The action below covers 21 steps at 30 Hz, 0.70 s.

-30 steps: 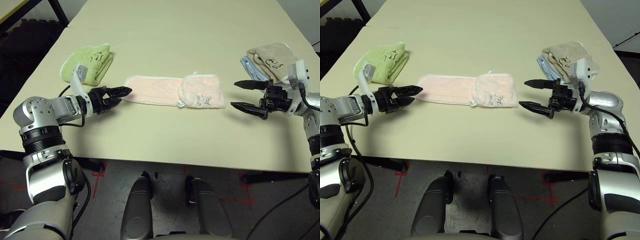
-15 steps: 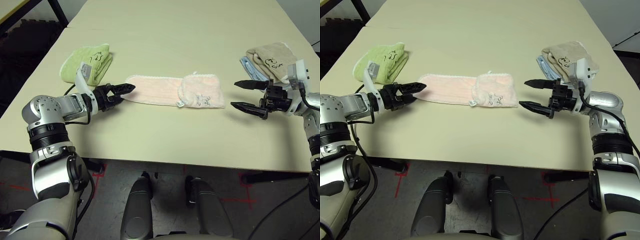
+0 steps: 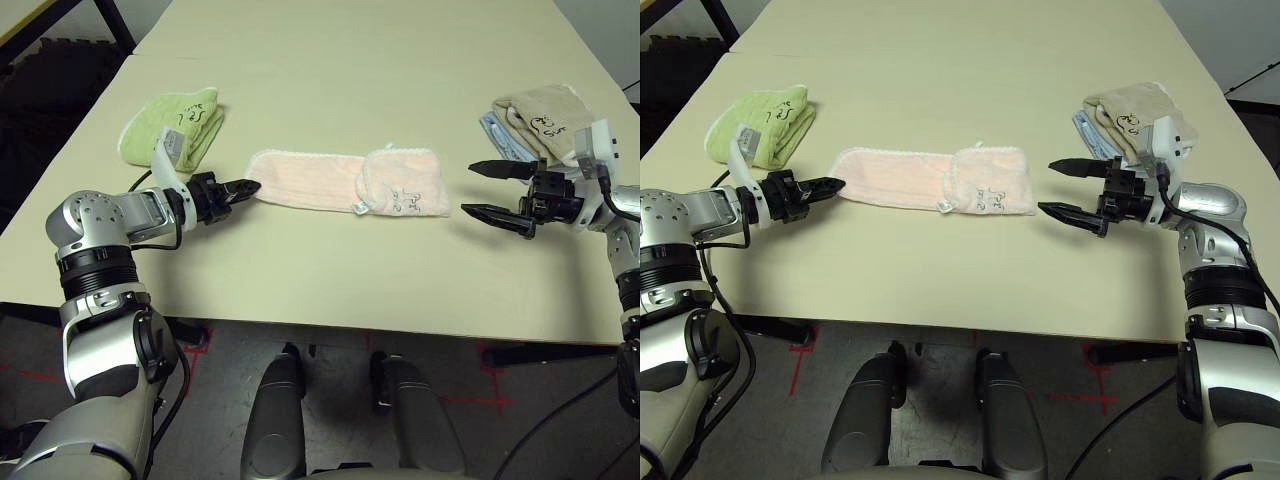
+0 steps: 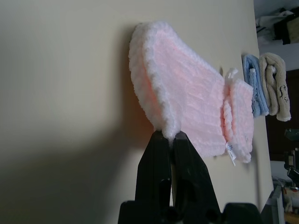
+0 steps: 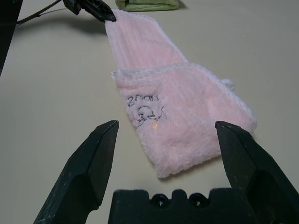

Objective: Fold the towel and set it aside.

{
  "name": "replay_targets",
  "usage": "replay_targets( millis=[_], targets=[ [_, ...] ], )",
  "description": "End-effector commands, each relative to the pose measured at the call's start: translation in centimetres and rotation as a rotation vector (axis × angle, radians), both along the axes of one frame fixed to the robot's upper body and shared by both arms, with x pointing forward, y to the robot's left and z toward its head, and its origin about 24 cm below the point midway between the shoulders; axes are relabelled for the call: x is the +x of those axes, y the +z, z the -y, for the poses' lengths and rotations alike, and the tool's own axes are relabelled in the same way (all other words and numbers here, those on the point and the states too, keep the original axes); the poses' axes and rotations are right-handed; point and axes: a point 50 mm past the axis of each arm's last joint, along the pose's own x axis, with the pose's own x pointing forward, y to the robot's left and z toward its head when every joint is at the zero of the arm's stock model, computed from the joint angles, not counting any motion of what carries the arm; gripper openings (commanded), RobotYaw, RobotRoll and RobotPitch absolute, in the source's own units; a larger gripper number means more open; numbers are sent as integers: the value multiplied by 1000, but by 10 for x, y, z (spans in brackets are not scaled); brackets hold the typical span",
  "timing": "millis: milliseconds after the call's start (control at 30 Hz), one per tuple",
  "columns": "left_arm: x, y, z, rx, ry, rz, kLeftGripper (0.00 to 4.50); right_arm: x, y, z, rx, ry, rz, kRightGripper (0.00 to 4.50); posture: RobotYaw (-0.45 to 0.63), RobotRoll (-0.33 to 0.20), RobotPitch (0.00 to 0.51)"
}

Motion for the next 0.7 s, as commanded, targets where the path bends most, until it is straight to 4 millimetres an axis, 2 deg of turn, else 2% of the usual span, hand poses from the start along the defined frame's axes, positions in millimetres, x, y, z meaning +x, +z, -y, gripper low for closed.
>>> replay_targets(
  millis=[33,167,433,567,700],
  targets=[
    [-7,-2,-13,30,14,-24,35,0,-3,0,-11,1,-5,4500,34,0,185],
    [-18,5,-36,97,51,-22,35,1,-3,-2,-10,6,-5,4500,43,0,182],
    [-35,28,-57,180,44,32,35,4,-4,-6,-6,17,-6,4500,59,0,178],
    [-32,43,-49,175,-1,89,35,5,-4,-8,-4,21,-10,4500,62,0,178],
    [-26,66,-21,130,-125,176,35,7,-6,-9,-3,21,-15,4500,61,0,178]
  ],
)
